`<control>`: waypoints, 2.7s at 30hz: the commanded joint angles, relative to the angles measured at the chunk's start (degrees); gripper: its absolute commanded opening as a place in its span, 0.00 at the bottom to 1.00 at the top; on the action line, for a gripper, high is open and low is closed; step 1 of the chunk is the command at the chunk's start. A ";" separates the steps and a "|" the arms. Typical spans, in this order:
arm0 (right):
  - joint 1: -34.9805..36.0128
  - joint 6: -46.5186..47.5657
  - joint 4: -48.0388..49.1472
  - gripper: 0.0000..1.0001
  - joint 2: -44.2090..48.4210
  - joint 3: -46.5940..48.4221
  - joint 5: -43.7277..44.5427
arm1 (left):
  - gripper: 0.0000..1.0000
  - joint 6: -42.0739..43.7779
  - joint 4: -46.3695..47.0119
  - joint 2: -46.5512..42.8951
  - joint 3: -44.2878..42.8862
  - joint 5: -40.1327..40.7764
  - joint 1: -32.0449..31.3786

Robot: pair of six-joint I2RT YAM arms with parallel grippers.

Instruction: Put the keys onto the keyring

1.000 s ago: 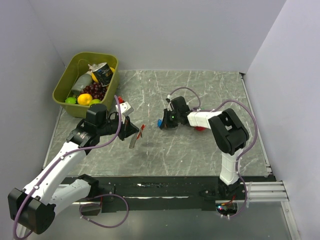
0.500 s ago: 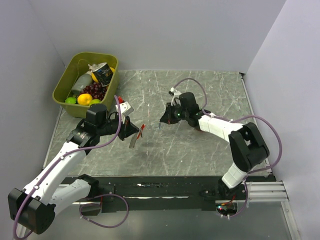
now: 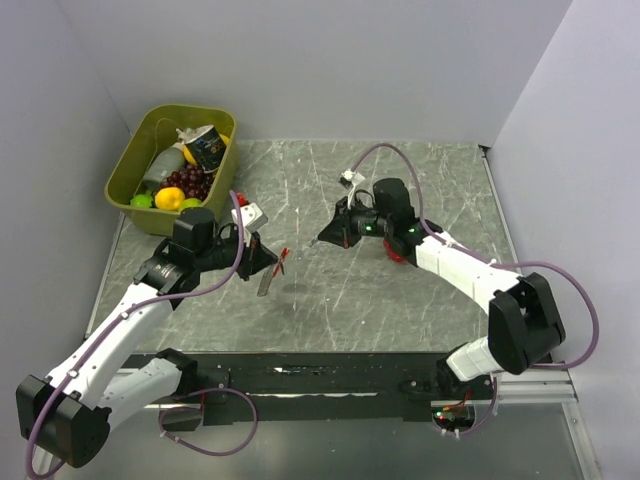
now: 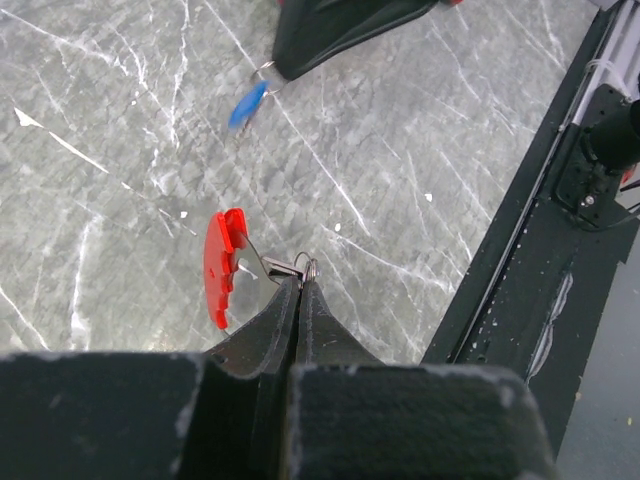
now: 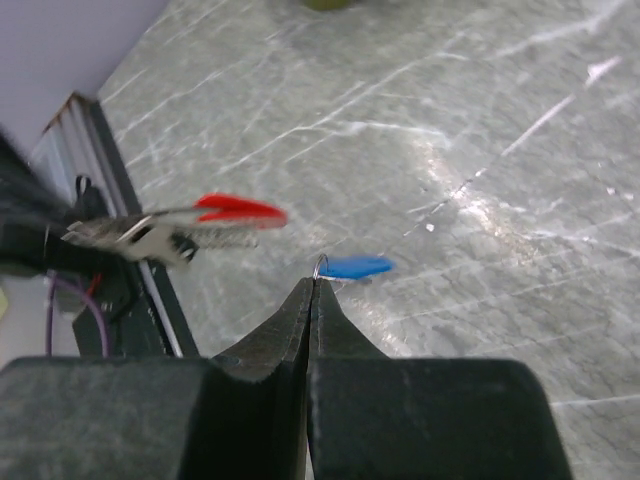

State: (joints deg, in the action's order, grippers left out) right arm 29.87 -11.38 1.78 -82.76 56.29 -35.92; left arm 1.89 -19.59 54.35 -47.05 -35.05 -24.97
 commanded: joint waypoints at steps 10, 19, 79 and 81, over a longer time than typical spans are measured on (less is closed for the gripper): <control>1.68 10.85 -13.03 0.00 3.31 11.20 -16.81 | 0.01 0.75 2.01 -0.20 -0.77 6.57 -4.47; 7.75 14.19 -19.01 0.00 -1.17 16.65 -14.88 | 0.01 0.39 1.93 -0.38 -0.76 7.89 -5.52; 6.87 11.20 -1.98 0.70 3.65 6.30 -16.88 | 0.01 1.54 3.16 -3.02 0.20 4.65 -5.97; 6.78 11.73 2.24 0.75 5.24 3.57 -18.91 | 0.01 1.54 3.86 -3.72 0.29 3.50 -5.97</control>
State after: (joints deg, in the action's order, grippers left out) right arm 36.58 -1.17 -7.11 -82.63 62.87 -49.06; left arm 2.50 -19.59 53.01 -46.76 -28.18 -30.70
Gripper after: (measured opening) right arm 0.708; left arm 0.037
